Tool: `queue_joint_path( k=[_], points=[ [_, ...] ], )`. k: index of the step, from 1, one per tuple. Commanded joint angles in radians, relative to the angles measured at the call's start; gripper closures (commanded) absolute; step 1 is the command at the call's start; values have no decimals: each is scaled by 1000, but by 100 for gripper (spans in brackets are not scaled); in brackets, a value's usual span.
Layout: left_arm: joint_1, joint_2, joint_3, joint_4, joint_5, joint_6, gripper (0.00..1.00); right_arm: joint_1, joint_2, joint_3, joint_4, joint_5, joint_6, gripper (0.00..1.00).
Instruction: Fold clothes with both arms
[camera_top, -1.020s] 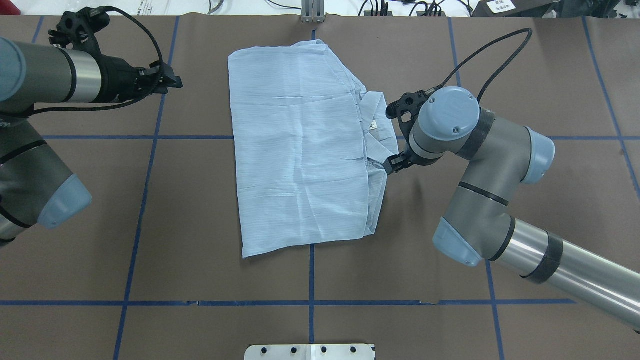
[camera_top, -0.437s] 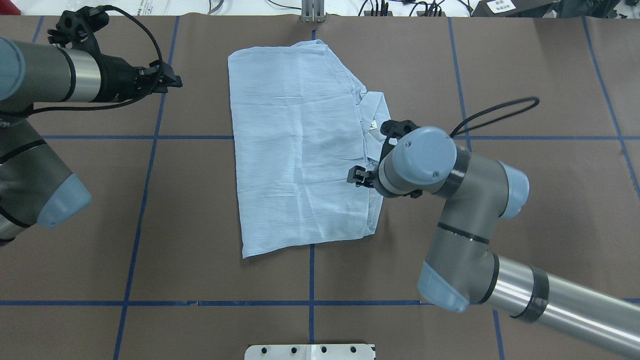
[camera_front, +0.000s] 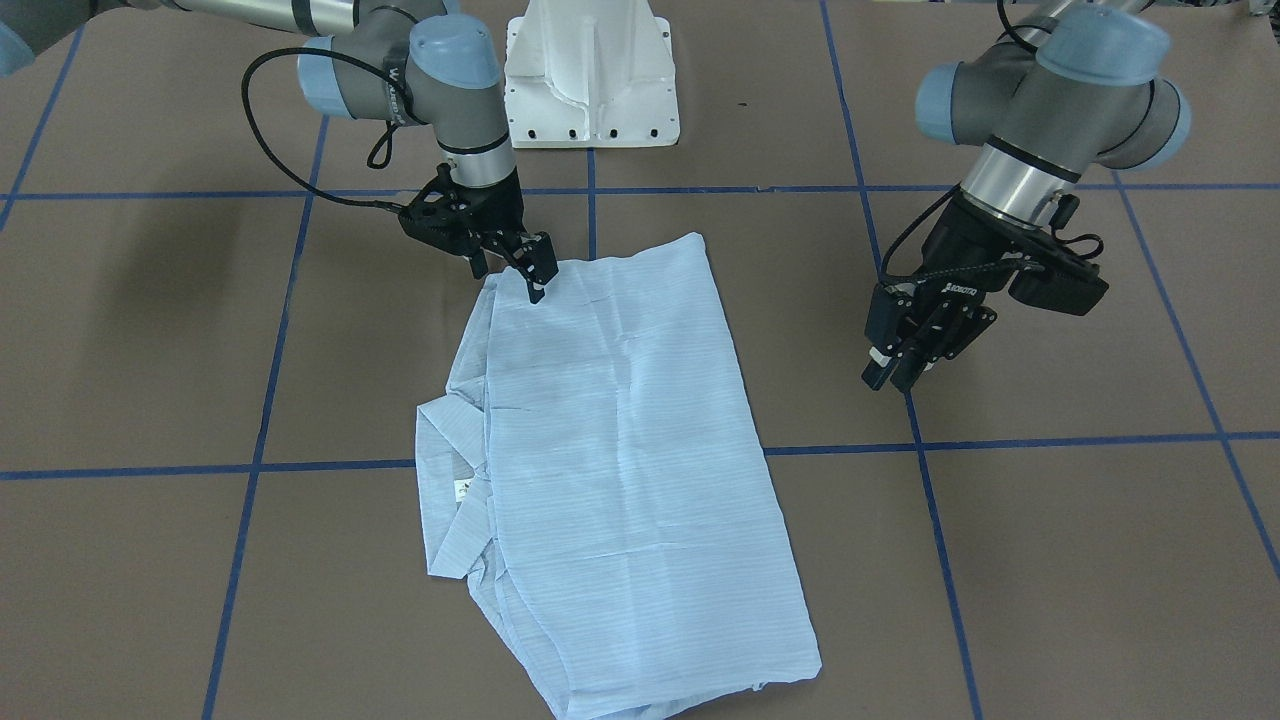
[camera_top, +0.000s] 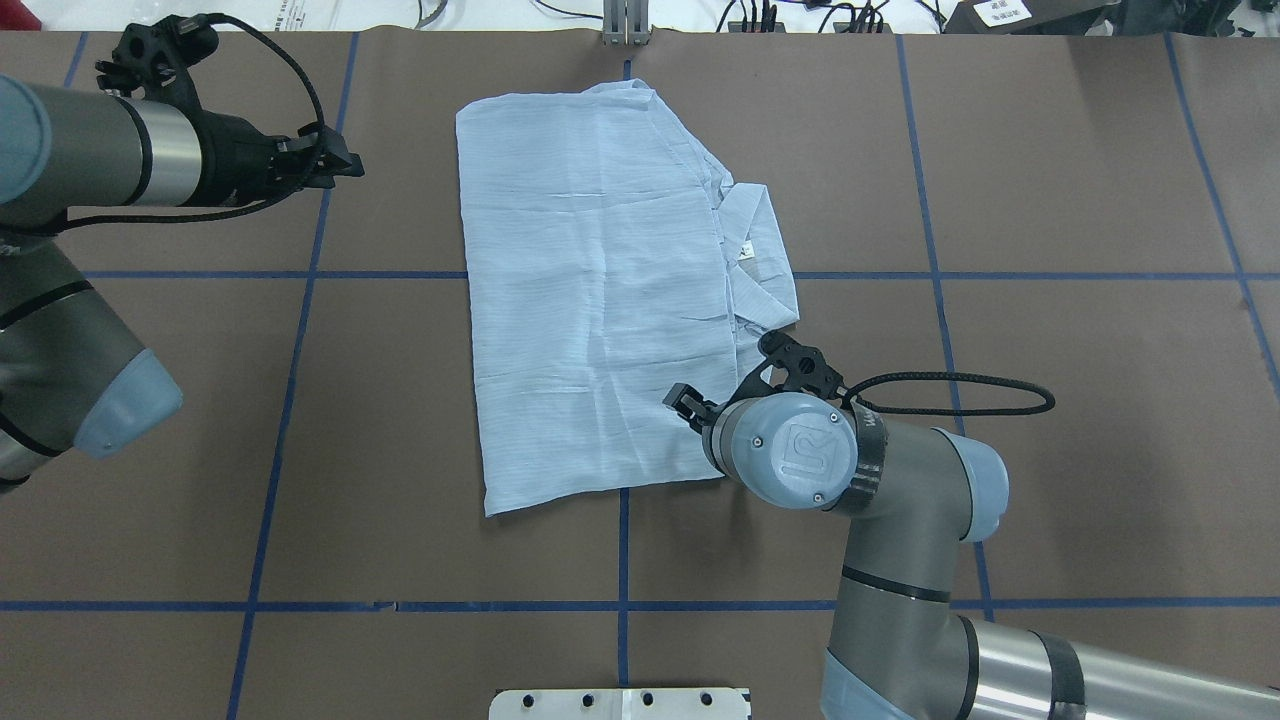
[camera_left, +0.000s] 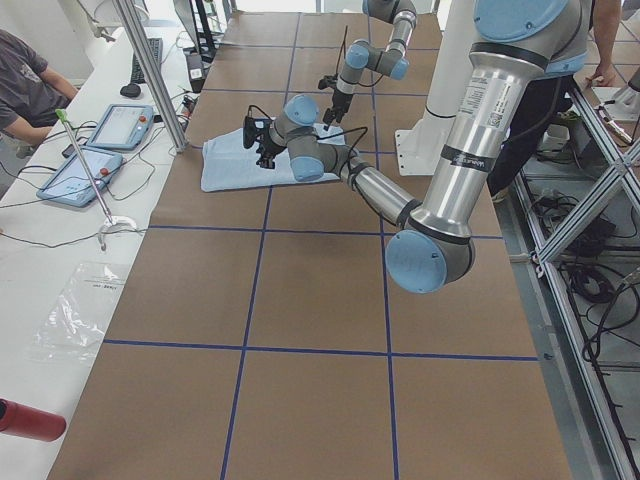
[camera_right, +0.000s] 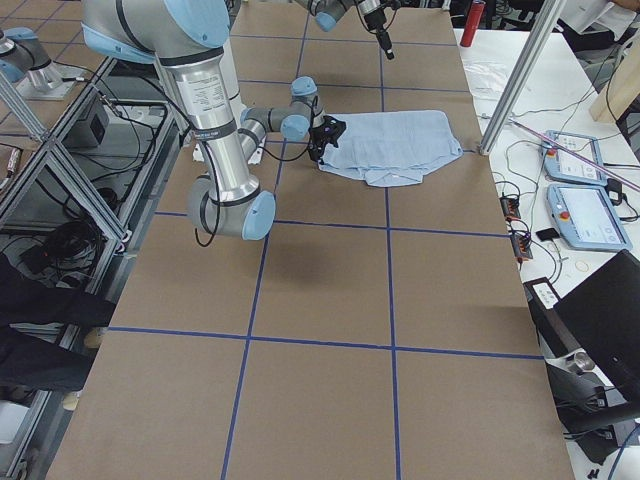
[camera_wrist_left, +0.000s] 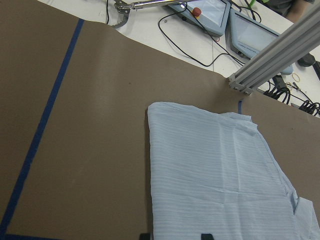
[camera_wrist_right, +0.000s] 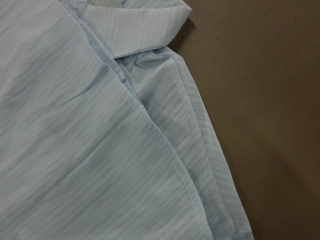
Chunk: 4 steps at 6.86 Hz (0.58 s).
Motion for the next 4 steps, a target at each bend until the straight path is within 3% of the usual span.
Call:
queue_joint_path(
  k=[1,4],
  points=[
    [0,1,0,0,0,-1,56,-20,-26,2,3,-8,140,5],
    [0,1,0,-2,2,-1,56,-23,-22,-2,2,-3,168,13]
  ],
)
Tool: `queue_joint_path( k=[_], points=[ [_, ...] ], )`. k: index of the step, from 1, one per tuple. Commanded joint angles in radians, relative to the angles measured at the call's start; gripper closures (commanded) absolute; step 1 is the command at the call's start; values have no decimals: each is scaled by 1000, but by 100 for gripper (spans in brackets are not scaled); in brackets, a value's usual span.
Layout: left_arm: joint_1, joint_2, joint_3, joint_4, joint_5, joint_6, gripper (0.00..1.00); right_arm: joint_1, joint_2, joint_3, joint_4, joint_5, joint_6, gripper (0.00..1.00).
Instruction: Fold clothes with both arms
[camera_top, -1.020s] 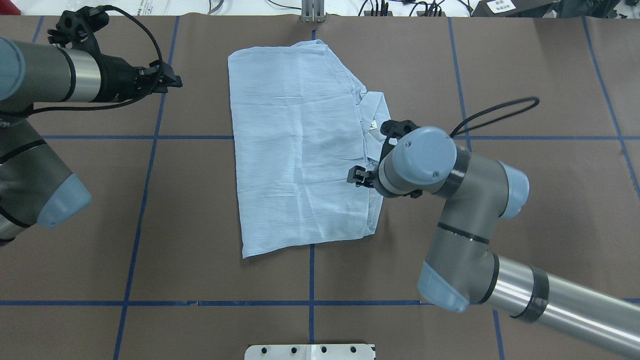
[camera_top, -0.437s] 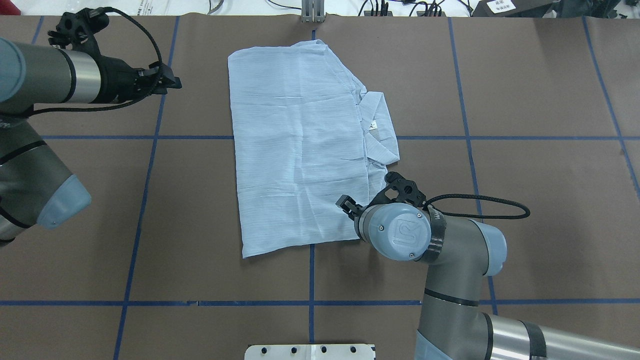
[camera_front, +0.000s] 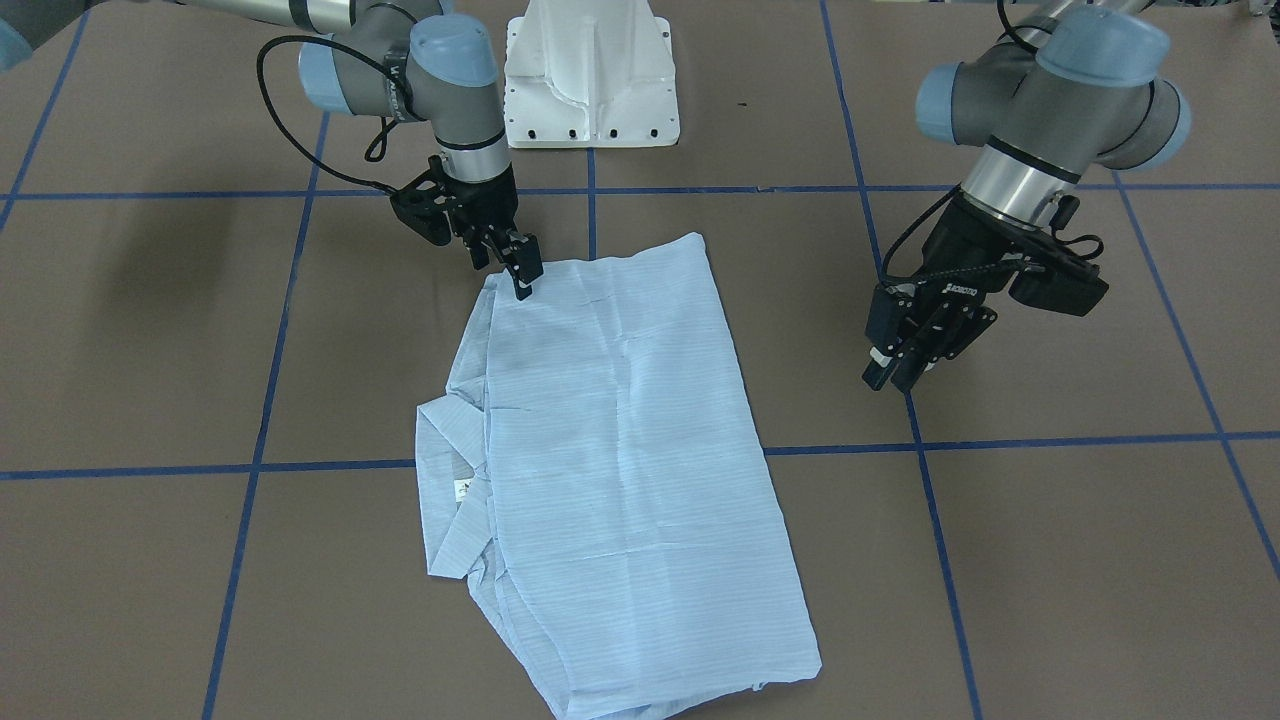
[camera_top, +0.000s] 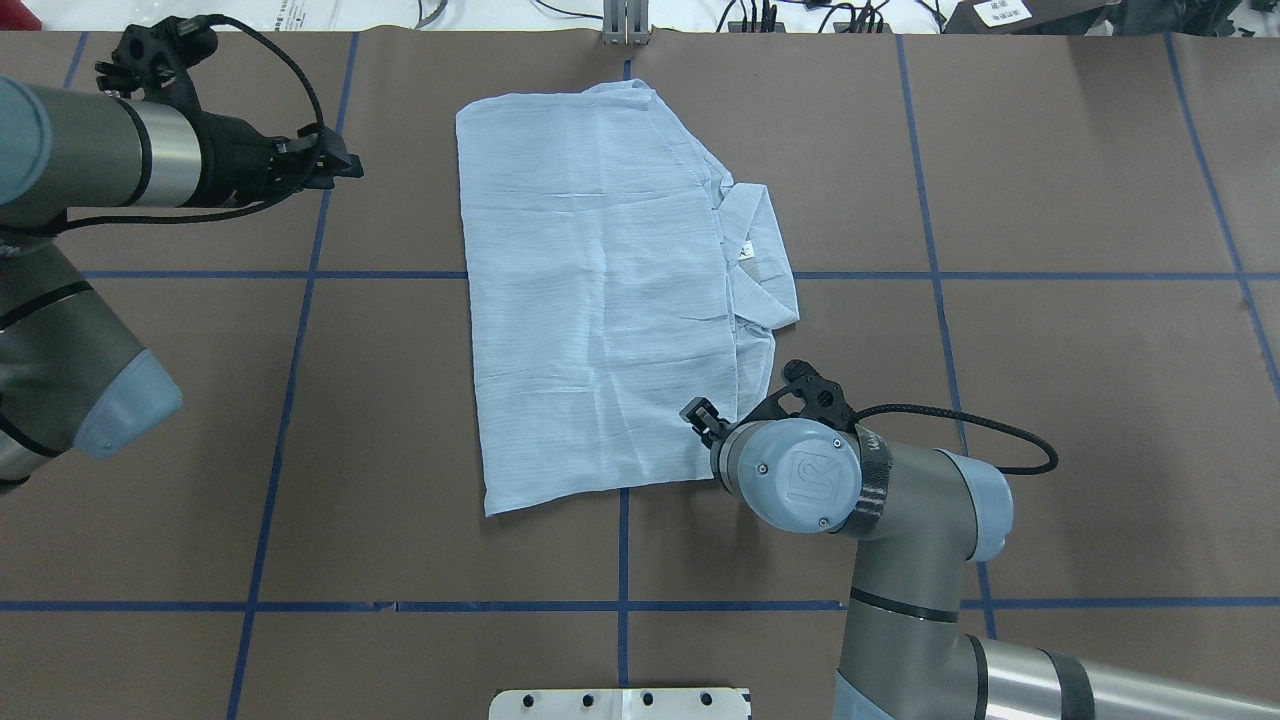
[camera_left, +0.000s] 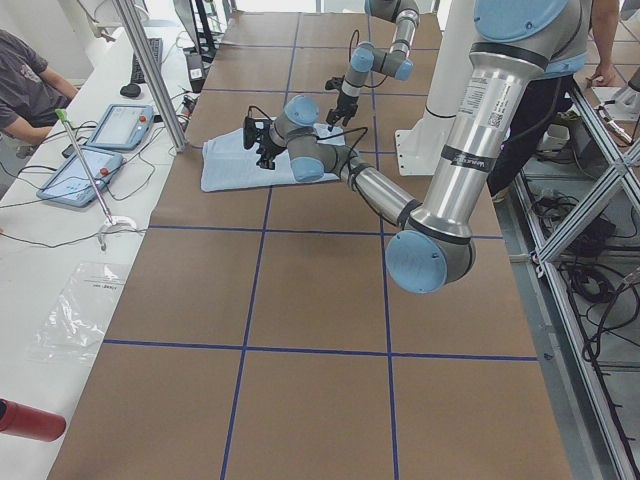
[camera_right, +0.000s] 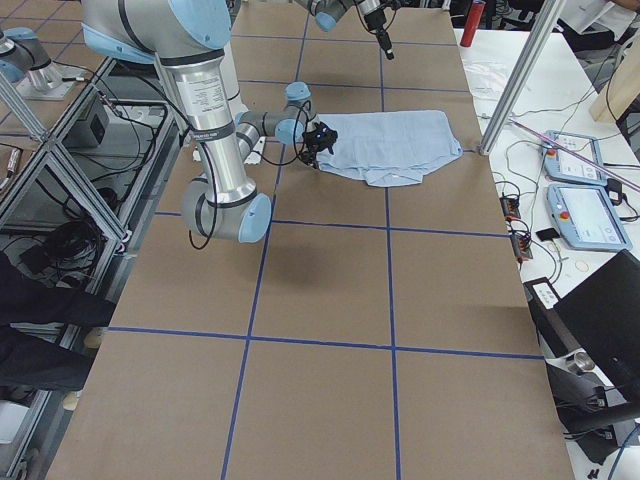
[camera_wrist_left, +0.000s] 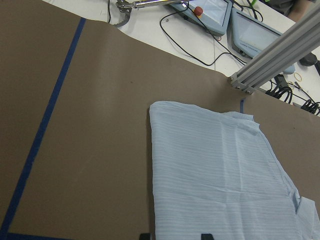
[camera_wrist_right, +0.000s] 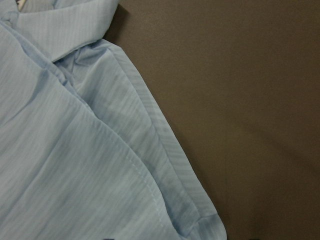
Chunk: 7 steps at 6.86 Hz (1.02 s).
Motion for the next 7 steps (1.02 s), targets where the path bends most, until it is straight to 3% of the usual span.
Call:
queue_joint_path(
  k=[1,2,3,4,5,7],
  points=[
    [0,0,0,-1,1,0,56,-1,-5,-3,0,2,5,25],
    [0,0,0,-1,1,0,56,-1,-5,-3,0,2,5,34],
    [0,0,0,-1,1,0,56,-1,-3,0,0,2,6,52],
    [0,0,0,-1,0,0,56,-1,-2,0,0,2,22,89],
    [0,0,0,-1,1,0,56,-1,1,2,0,9,20,100],
    [0,2,0,-1,1,0,56,1,1,2,4,20,19,100]
  ],
)
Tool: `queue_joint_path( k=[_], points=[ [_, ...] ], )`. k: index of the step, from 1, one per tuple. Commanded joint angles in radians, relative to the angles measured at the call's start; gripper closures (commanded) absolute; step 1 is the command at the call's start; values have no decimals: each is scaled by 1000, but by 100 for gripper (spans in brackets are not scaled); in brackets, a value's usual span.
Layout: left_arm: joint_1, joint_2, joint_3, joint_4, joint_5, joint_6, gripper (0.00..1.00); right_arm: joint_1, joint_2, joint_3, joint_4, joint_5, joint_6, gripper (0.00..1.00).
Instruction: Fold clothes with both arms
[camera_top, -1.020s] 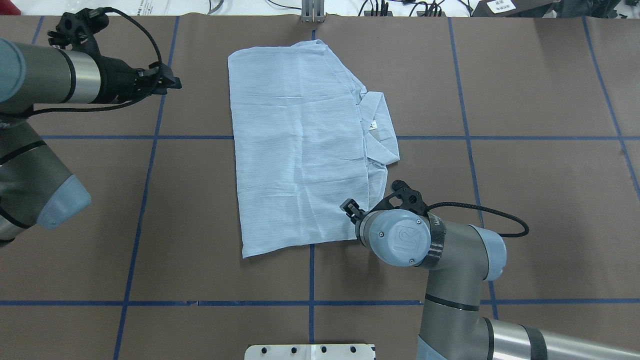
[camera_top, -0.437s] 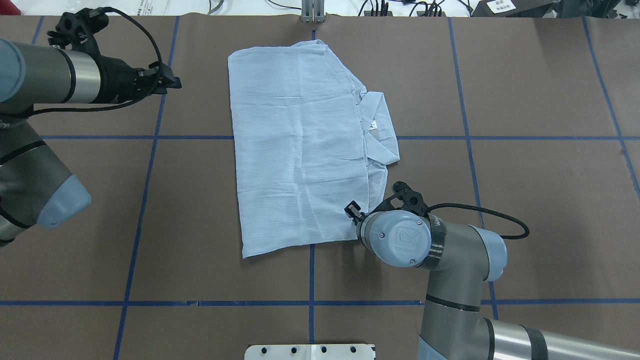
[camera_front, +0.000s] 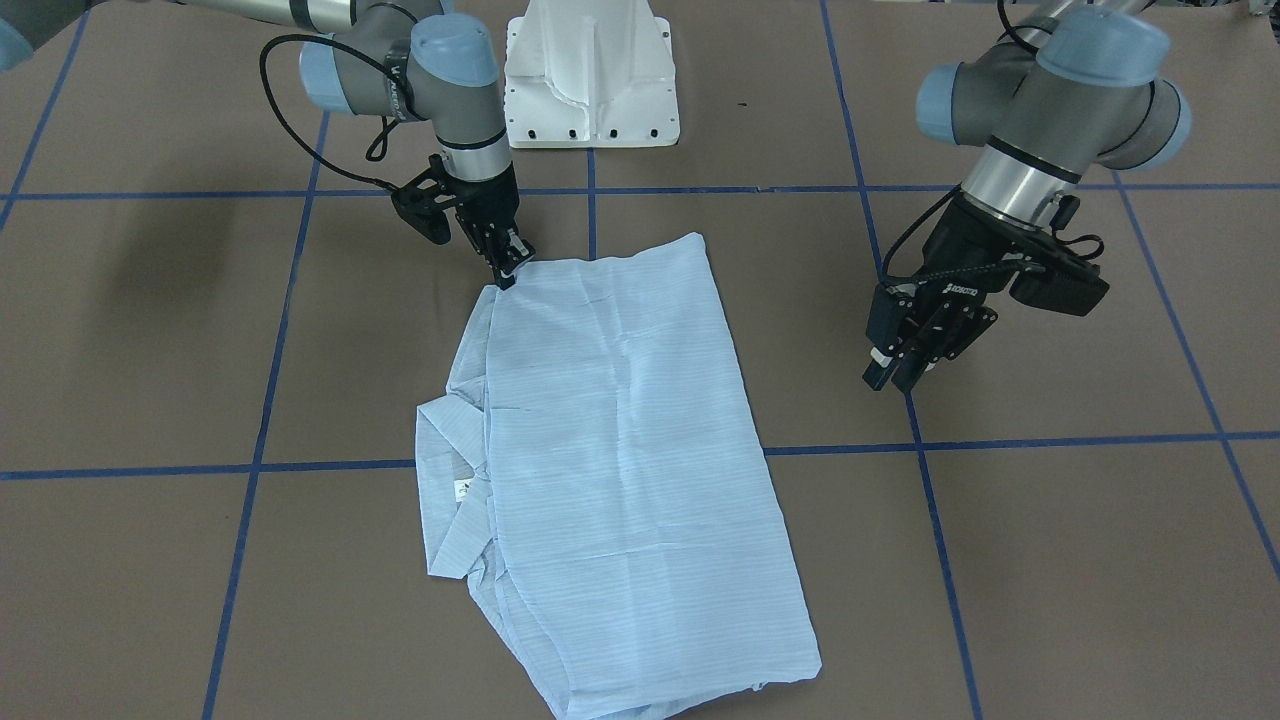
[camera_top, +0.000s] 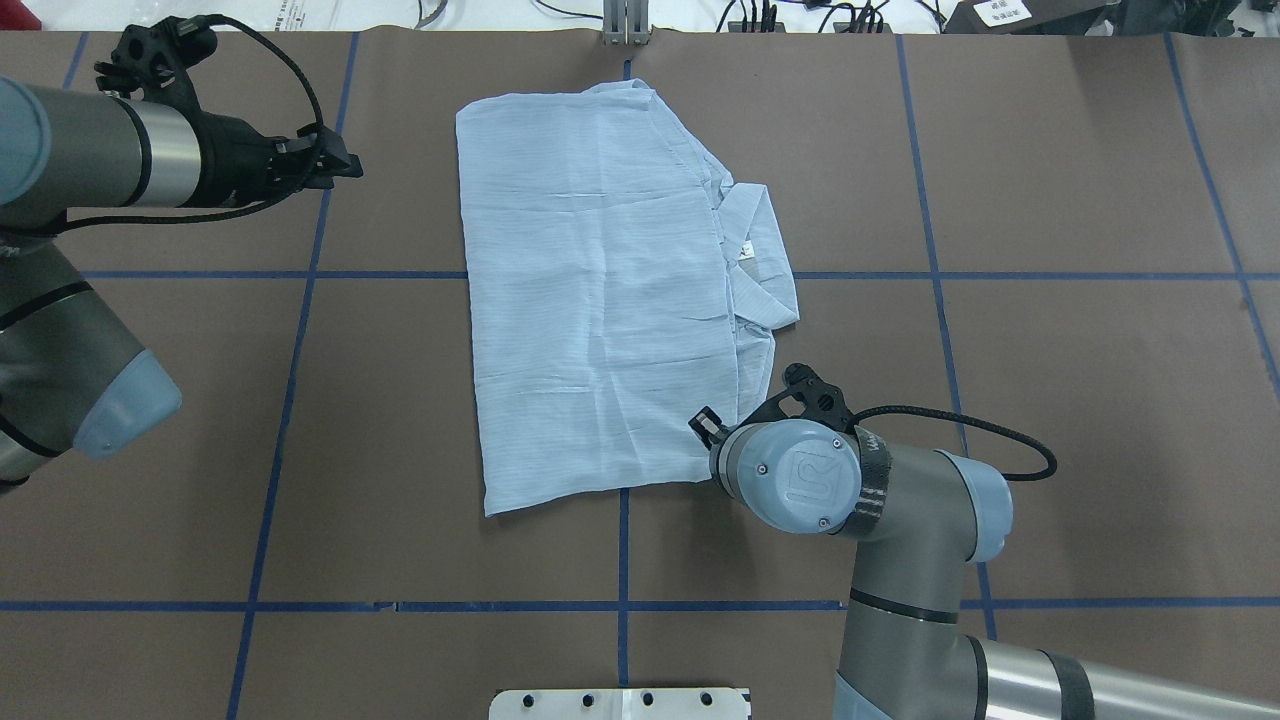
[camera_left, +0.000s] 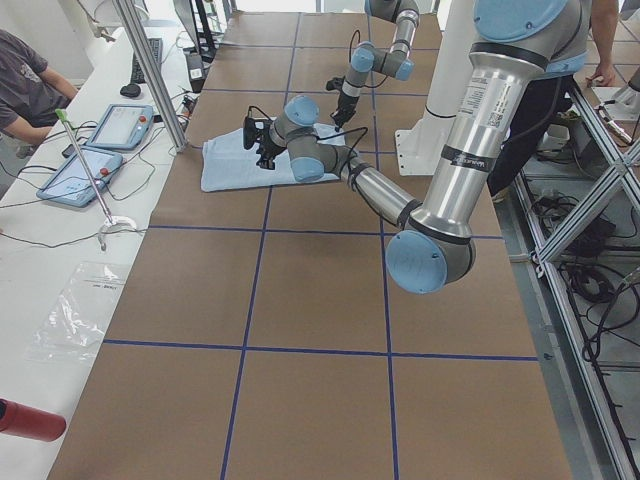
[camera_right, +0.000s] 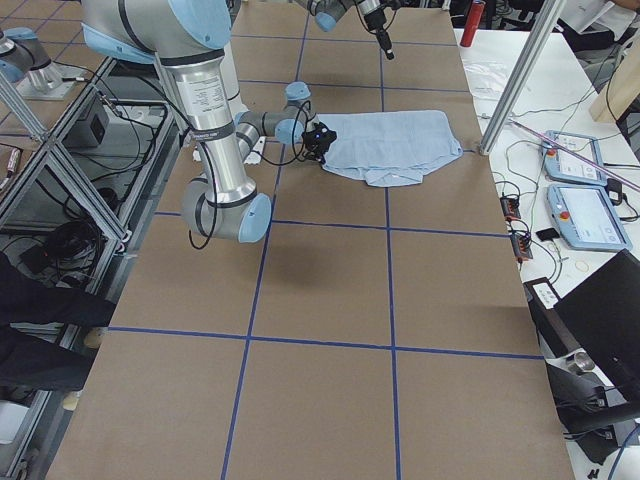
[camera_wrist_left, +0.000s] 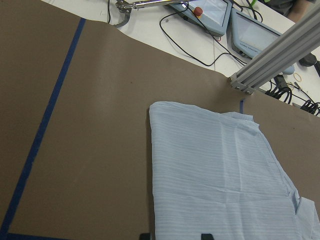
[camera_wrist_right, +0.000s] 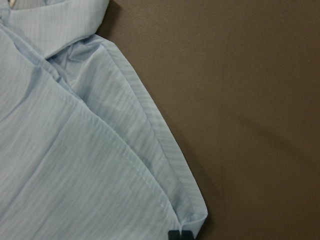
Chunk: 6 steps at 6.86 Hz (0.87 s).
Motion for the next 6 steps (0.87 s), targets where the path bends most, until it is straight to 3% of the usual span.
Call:
queue_joint_path(
  k=[1,2,4,6],
  points=[
    [0,0,0,-1,-1,-2,55,1,-1,6,4,21,0,100],
    [0,0,0,-1,-1,-33,55,3,-9,34,-2,32,3,100],
    [46,22,-59,-1,-3,-270,55,-20,-41,109,-11,38,36,100],
    [179,97,-154,-2,-6,-435,54,-49,-52,124,-28,38,47,100]
  ],
)
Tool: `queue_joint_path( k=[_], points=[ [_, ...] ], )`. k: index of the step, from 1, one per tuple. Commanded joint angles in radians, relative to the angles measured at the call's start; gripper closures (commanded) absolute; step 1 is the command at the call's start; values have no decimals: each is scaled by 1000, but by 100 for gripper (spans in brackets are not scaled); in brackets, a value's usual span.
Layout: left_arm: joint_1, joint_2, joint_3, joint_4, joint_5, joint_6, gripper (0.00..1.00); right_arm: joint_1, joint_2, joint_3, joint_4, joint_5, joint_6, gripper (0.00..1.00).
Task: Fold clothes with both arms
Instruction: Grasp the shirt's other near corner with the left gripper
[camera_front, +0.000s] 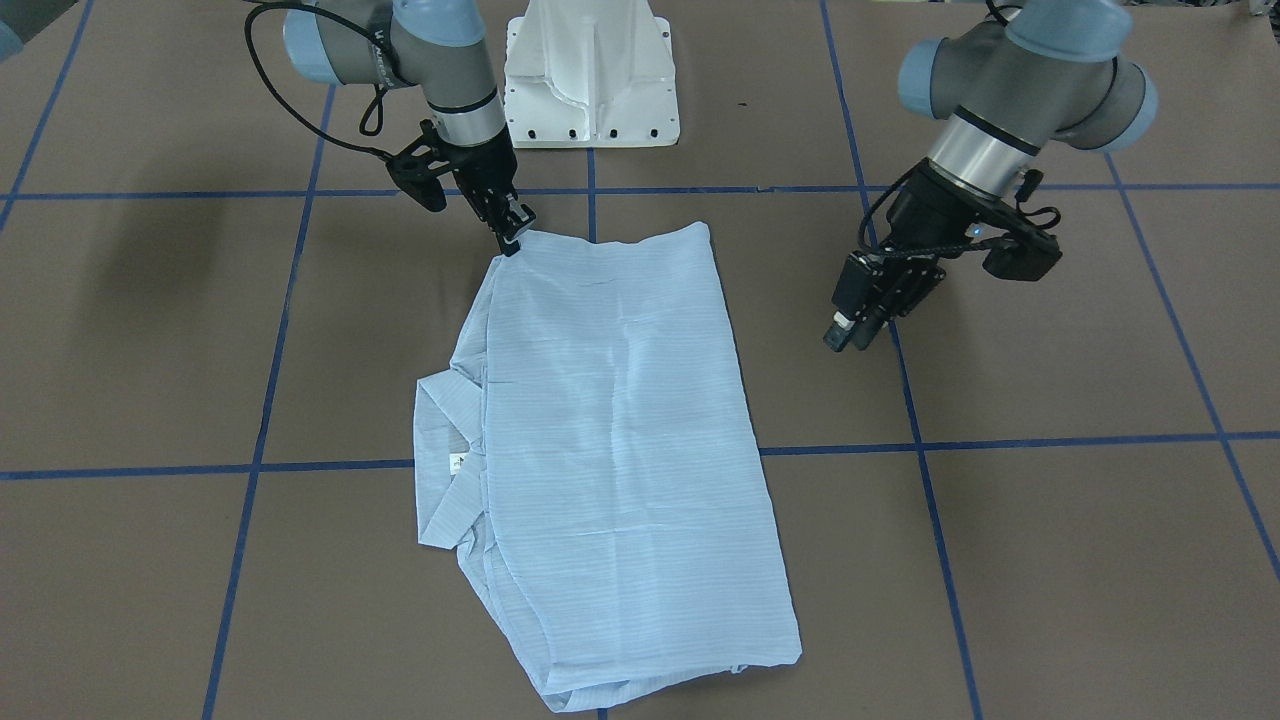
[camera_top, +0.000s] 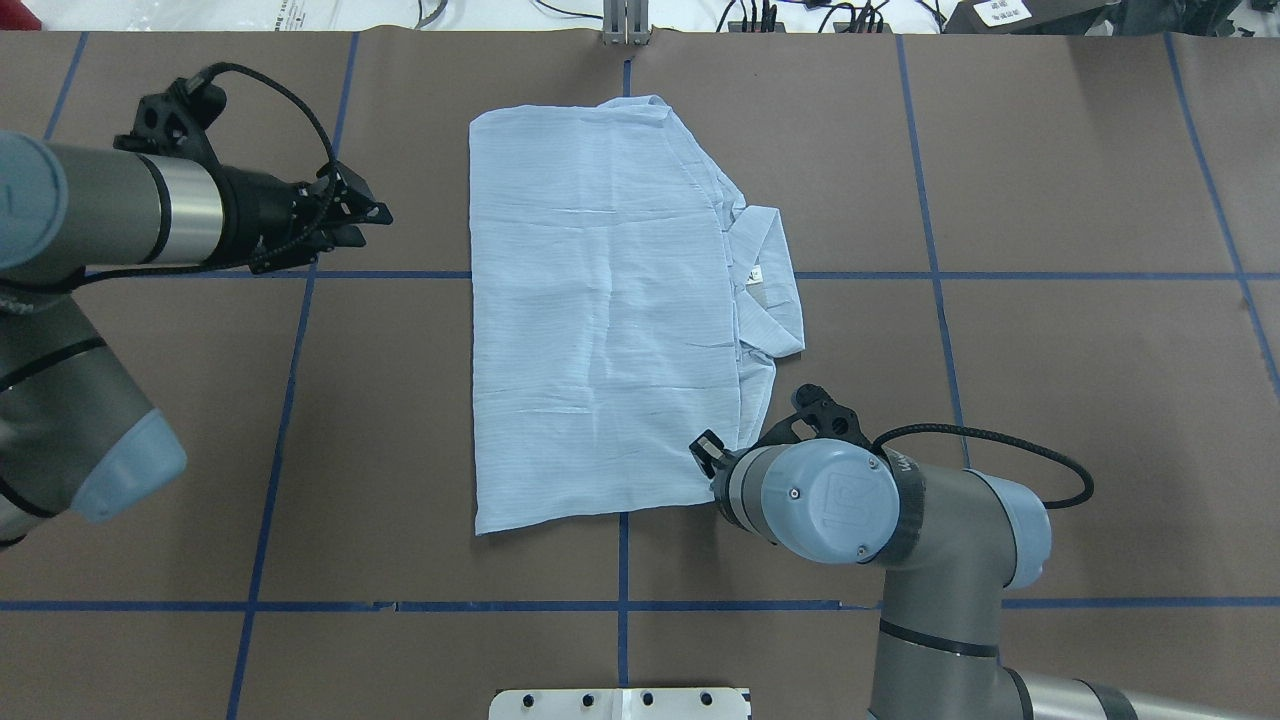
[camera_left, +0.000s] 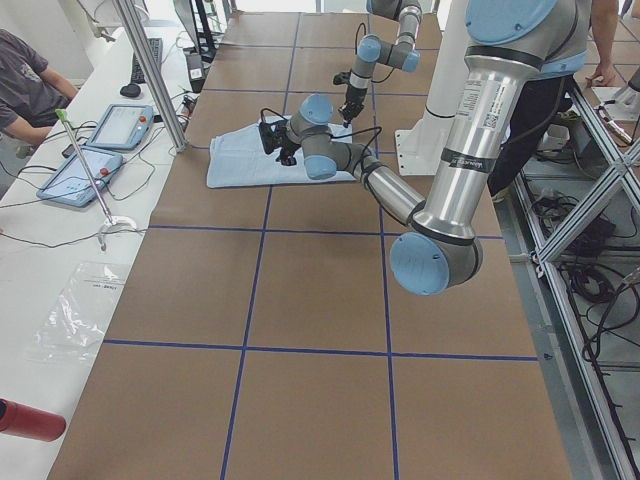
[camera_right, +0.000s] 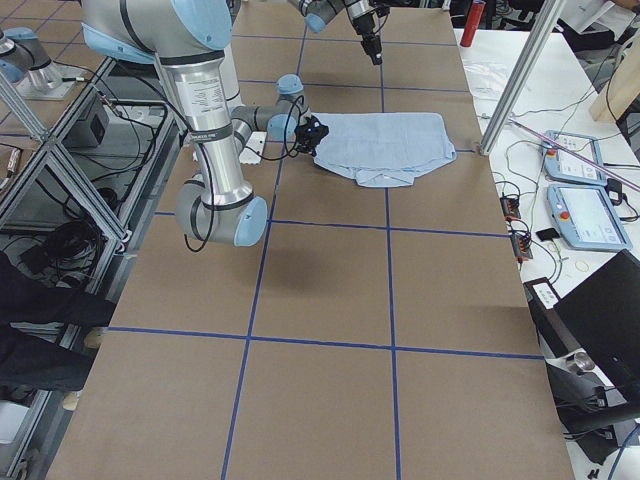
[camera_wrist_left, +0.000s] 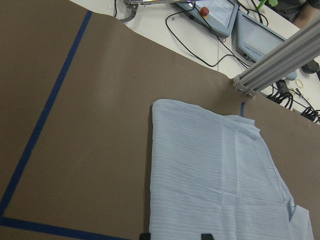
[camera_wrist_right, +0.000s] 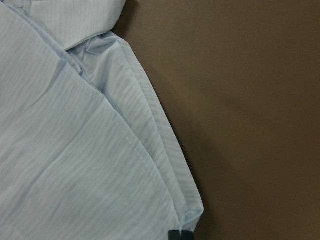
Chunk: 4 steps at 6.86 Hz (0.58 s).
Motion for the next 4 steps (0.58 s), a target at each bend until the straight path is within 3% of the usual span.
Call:
queue_joint_path(
  k=[1,3,4],
  points=[
    [168,58,-87,0,29,-188,50,-15,-6,16,-12,0,6,100],
    [361,81,-86,25,225,-250,4,-17,-15,30,-12,0,6,100],
    [437,80,-86,90,289,-279,1,-17,-20,33,-12,0,6,100]
  ],
)
